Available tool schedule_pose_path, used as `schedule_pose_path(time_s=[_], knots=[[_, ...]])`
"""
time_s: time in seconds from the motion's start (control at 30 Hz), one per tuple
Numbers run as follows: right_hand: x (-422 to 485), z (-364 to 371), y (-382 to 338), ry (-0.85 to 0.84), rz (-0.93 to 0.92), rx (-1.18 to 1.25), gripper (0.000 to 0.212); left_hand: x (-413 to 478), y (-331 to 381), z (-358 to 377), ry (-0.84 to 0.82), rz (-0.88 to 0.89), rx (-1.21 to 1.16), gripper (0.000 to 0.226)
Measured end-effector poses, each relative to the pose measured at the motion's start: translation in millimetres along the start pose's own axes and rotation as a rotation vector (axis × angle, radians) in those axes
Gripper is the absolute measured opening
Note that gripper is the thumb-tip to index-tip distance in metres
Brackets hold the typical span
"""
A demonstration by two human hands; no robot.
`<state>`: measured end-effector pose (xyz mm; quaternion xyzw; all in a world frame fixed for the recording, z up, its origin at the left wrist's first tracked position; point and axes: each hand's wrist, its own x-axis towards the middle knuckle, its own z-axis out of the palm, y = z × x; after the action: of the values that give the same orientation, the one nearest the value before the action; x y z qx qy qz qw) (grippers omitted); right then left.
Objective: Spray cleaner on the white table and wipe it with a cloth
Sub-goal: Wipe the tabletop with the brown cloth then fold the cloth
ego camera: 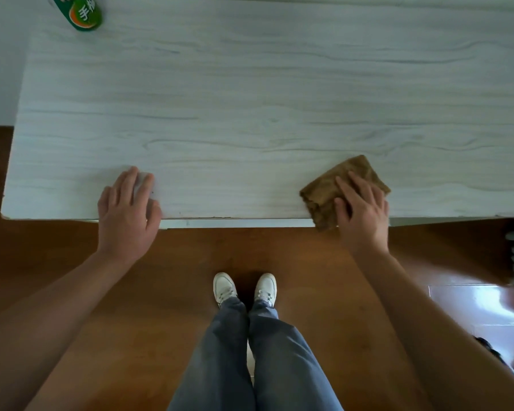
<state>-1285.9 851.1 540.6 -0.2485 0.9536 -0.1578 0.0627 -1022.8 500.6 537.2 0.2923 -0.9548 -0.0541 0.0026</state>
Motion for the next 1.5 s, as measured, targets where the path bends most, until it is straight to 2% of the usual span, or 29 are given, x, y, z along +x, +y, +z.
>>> schedule_pose_path(time_s=[0.17,0.37,0.5,0.63,0.87,1.03,1.13,1.23,1.33,1.5], knots=[[4.0,-10.2,18.1,-0.004,-0.023,-0.017,0.043,-0.8,-2.3,0.0,0.018,0.019,0.033,0.055],[-3.6,6.5,-10.2,0.065,0.101,0.017,0.044,0.0,-2.1,1.3,0.011,-0.006,-0.001,0.054],[-11.1,18.7,-42.3,0.066,0.095,0.012,0.043,3.1,-14.8,-4.4,-0.006,0.028,-0.088,0.053],[-22.9,36.9,-98.1,0.049,0.085,0.010,0.044,4.3,-58.5,-18.8,-0.032,0.015,-0.112,0.054],[-46.5,94.6,-258.6,0.033,0.050,0.030,0.045,-1.7,-201.1,-45.7,-0.090,-0.065,-0.091,0.046],[-59.7,137.7,-385.6,-0.049,-0.088,0.058,0.045,-6.0,-261.9,-45.9,-0.183,0.168,-0.109,0.053],[-69.5,160.4,-446.7,-0.112,-0.221,0.057,0.046,-5.5,-272.1,-42.7,-0.193,0.224,-0.155,0.053],[-70.5,169.0,-472.9,-0.135,-0.311,0.034,0.045,-3.9,-275.4,-39.6,-0.188,0.234,-0.201,0.052],[-59.9,162.9,-468.2,-0.138,-0.353,0.007,0.044,-3.8,-275.4,-38.1,-0.178,0.219,-0.258,0.051],[-29.3,157.3,-467.9,-0.137,-0.271,0.016,0.045,-0.2,-275.7,-37.8,-0.195,0.188,-0.275,0.054]])
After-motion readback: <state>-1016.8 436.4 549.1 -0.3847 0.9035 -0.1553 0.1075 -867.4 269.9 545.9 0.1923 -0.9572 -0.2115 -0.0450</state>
